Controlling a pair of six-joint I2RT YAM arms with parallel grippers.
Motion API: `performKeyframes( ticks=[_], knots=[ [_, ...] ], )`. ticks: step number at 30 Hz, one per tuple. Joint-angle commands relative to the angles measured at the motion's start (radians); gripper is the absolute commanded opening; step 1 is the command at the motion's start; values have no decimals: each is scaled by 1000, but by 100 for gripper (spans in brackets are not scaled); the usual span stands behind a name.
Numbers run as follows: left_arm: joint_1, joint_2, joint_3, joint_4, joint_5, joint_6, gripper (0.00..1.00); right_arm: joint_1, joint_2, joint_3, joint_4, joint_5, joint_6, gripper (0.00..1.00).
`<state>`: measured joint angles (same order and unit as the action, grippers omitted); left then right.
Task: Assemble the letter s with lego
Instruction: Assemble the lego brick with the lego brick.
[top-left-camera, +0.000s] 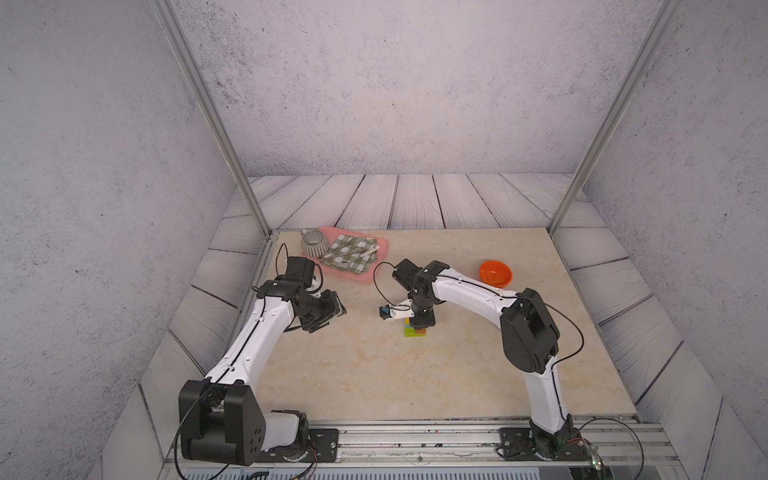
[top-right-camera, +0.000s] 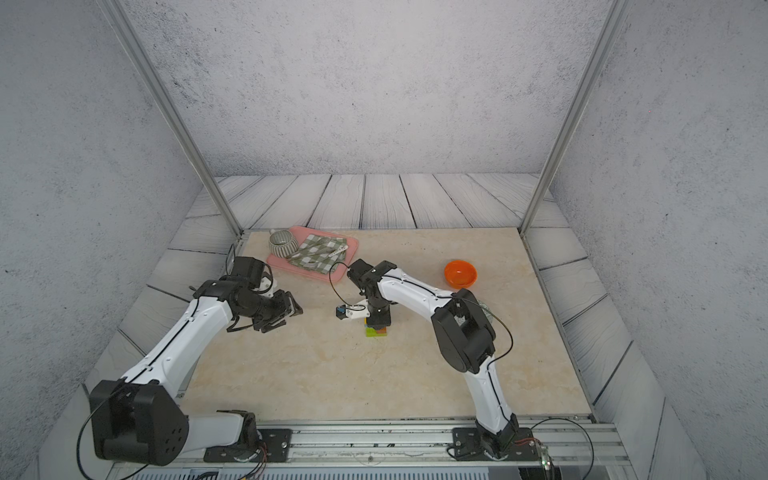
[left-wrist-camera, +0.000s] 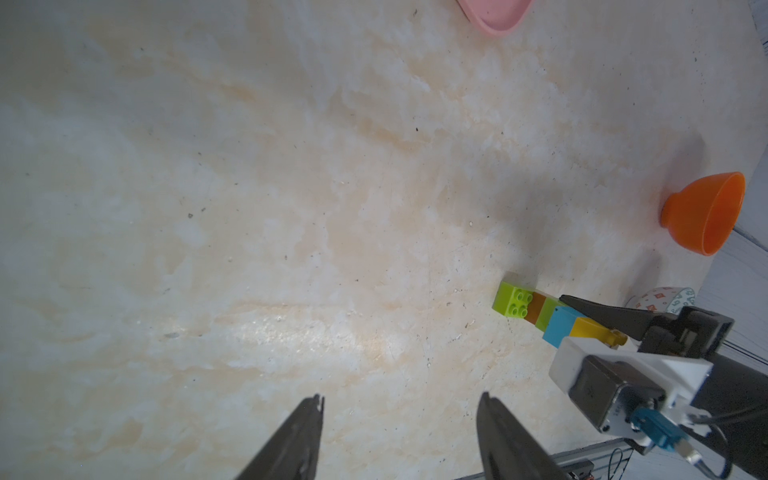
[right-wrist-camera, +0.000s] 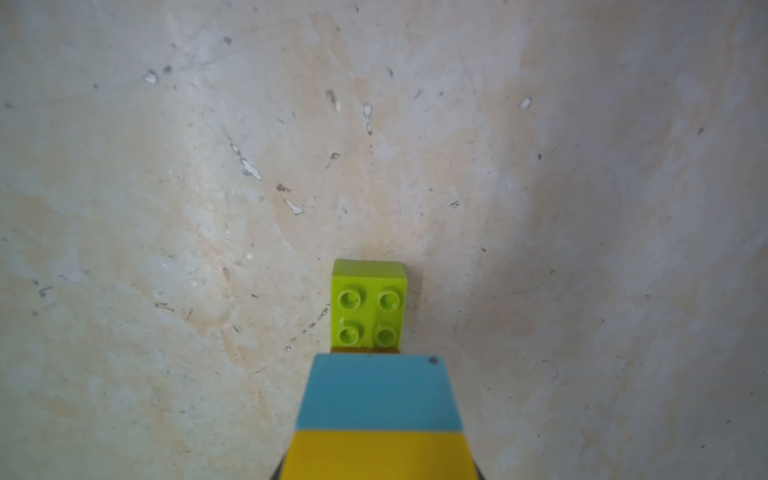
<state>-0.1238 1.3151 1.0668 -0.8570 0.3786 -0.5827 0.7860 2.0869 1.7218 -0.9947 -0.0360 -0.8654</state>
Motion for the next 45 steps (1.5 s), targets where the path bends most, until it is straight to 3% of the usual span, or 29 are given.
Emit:
performKeyframes(
  ticks=[1,17,38,45],
  knots=[
    [16,-10,14,-14,-1,17,64,-2,22,-32,-5,-22,9,19],
    [17,-14,9,-13,-1,14,64,-2,-11,-121,44,-13,13,19],
    [20,-21,23,-26,-3,18,64,13,127,-12,-50,104,111,17],
    [21,-16,30,-27,1,21,64,14,95,-67,-13,34,104,17]
  ],
)
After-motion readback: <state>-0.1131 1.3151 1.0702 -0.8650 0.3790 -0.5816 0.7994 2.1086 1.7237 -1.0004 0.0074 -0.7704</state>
